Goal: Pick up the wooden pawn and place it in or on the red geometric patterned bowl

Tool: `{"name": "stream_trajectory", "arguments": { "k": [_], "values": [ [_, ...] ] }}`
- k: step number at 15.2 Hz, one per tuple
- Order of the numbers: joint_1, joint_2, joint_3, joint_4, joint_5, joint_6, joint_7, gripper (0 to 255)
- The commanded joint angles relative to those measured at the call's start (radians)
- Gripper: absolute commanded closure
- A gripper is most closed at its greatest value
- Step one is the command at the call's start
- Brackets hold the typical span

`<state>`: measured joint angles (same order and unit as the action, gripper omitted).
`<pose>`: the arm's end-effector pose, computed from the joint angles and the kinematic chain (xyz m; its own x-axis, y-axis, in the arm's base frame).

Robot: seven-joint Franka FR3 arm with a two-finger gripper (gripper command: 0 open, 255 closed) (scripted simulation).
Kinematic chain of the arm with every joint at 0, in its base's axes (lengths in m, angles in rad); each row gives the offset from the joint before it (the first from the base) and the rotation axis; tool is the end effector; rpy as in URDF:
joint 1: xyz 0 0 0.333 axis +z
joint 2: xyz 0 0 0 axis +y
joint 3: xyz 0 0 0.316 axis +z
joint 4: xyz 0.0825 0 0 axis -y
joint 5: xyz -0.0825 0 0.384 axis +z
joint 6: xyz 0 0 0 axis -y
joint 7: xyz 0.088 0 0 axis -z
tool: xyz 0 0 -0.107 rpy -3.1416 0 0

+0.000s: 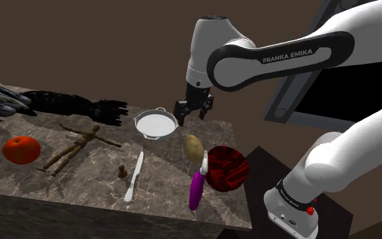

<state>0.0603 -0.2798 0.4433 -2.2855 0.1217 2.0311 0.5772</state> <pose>0.4043 0.2391 0.4544 0.9898 -0.1423 0.0078 -0.1423 -0.9898 0.0064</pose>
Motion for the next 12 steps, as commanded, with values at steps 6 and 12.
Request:
{"name": "stream_trajectory", "arguments": {
  "k": [6, 12],
  "values": [
    [0.016, 0.274, 0.100, 0.143, -0.110, 0.096, 0.208, 0],
    [0.087, 0.526, 0.116, 0.307, -0.251, 0.134, 0.387, 0]
  ]
}}
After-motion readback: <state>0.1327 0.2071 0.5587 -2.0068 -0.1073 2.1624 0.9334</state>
